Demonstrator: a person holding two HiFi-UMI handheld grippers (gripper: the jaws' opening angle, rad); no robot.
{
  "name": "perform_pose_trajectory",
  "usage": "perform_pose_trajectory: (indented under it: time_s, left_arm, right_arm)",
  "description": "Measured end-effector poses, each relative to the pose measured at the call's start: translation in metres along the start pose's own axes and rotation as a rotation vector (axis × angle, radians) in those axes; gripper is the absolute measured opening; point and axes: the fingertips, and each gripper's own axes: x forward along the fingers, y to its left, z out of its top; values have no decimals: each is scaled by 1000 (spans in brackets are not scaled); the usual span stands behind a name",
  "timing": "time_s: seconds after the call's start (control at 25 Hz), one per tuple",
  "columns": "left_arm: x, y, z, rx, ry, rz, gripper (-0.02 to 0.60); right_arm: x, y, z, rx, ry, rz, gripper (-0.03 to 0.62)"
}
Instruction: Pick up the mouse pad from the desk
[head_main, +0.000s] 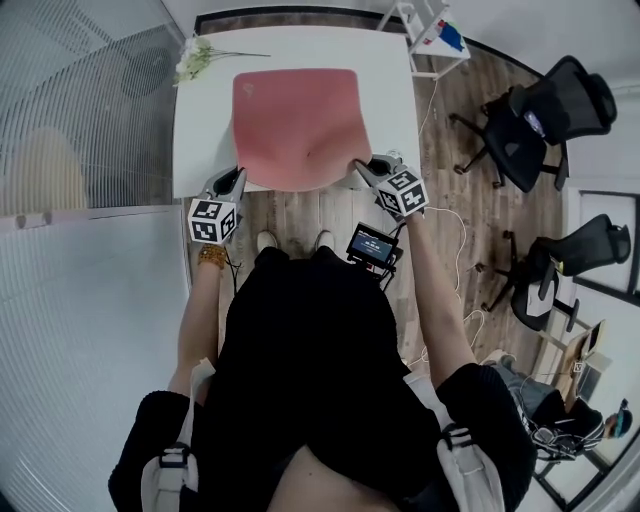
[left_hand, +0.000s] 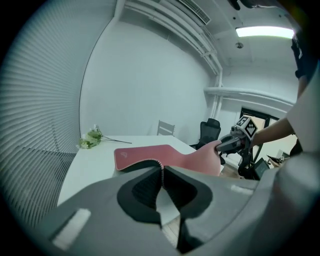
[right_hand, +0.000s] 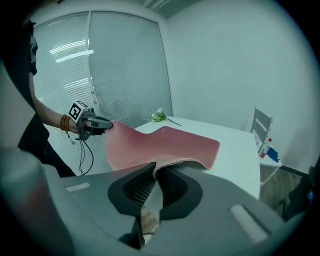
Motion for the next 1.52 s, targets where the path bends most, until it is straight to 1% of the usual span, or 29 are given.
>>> perform_pose_trajectory:
  time_s: [0.32, 0.52, 0.72, 1.16, 1.52]
  left_arm:
    - [1, 3, 43, 56, -55, 8, 24]
    - [4, 11, 62, 86, -76, 10, 24]
    - [8, 10, 83, 100, -113, 17, 22]
    - [9, 13, 131, 105, -197, 50, 21]
    - [14, 10, 168, 137, -241, 58, 21]
  right_arm:
    - [-12, -8, 37, -69, -46, -26, 43]
    - [-12, -12, 60, -91, -79, -44, 43]
    - [-12, -18, 81, -105, -101, -68, 41]
    - [-22, -26, 121, -81, -182, -137, 41]
    - [-29, -39, 146, -40, -237, -196, 40]
